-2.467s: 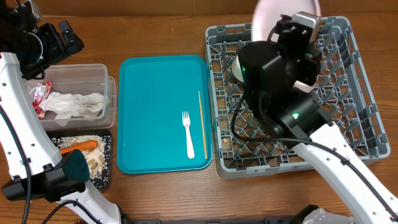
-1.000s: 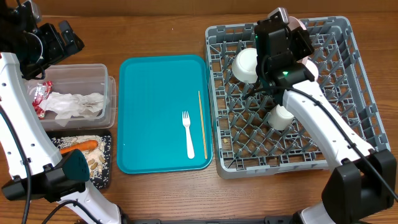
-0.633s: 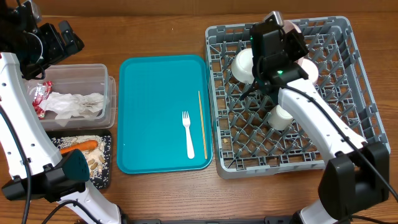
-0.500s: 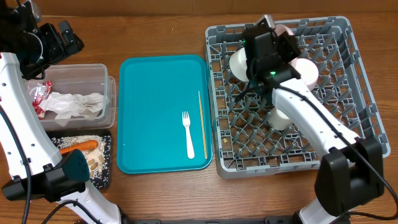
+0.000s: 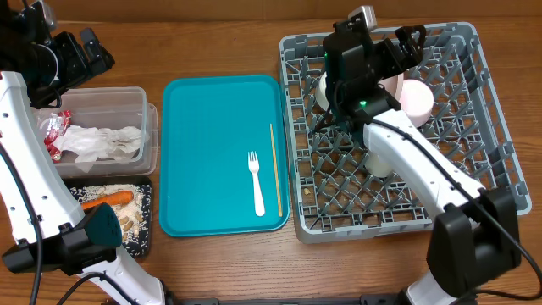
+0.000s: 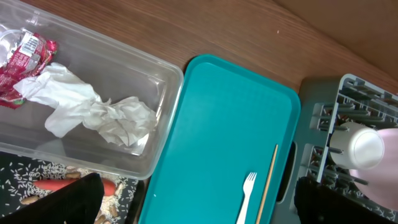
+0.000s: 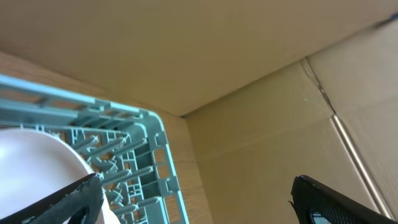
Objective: Sort waste into correct bins and load items into the dishwasher
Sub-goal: 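Lower the plate upright into a rack slot at the back, then move the right gripper left over the white fork on the teal tray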
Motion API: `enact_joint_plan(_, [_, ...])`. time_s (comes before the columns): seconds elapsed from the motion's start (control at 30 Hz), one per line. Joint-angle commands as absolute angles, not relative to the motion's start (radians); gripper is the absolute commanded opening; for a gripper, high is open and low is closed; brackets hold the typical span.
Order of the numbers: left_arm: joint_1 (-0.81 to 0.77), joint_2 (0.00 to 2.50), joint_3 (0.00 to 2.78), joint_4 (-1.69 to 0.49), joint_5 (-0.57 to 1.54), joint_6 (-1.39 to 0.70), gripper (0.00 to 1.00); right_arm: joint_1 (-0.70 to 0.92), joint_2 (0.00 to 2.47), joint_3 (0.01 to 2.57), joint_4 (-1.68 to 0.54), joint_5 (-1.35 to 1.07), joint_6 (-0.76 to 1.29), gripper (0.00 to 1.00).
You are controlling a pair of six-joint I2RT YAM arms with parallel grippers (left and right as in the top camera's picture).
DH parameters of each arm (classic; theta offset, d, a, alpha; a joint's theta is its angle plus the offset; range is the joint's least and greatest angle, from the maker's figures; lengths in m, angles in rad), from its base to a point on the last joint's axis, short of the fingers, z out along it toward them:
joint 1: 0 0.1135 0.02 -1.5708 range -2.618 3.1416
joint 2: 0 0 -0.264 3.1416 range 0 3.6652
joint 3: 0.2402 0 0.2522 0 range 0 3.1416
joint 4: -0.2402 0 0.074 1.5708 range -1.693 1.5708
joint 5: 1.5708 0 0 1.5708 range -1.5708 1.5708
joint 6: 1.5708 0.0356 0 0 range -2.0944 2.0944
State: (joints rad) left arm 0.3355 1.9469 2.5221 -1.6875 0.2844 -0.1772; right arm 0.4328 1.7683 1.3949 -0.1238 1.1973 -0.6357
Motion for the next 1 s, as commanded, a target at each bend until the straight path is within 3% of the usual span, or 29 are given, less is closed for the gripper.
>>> enact_joint_plan(0.0, [0.337, 1.942, 2.529, -1.689, 0.295, -0.183, 1.0, 0.527, 1.673, 1.402, -0.114, 1.229, -0.495, 1.0])
enact_joint_plan(0.2, [0.337, 1.942, 2.529, -1.689, 0.296, -0.182, 1.0, 0.786, 1.665, 1.402, -0.178, 1.203, -0.38, 1.0])
enact_joint_plan(0.33, [0.337, 1.942, 2.529, -1.689, 0.295, -0.183, 1.0, 0.942, 1.665, 1.402, -0.377, 0.882, -0.162, 1.0])
enact_joint_plan(0.47, [0.337, 1.942, 2.529, -1.689, 0.296, -0.183, 1.0, 0.941, 1.666, 1.402, -0.486, 0.447, 0.118, 1.0])
enact_joint_plan(0.6, [0.337, 1.942, 2.529, -1.689, 0.295, -0.182, 1.0, 0.913, 1.674, 1.401, -0.582, 0.293, 0.363, 0.87])
enact_joint_plan(0.67, [0.337, 1.942, 2.529, -1.689, 0.296, -0.183, 1.0, 0.913, 1.686, 1.401, -0.633, 0.236, 0.448, 0.89])
enact_joint_plan(0.97, [0.337, 1.942, 2.529, -1.689, 0.296, -0.183, 1.0, 0.914, 1.771, 1.401, -0.675, -0.024, 0.474, 0.89])
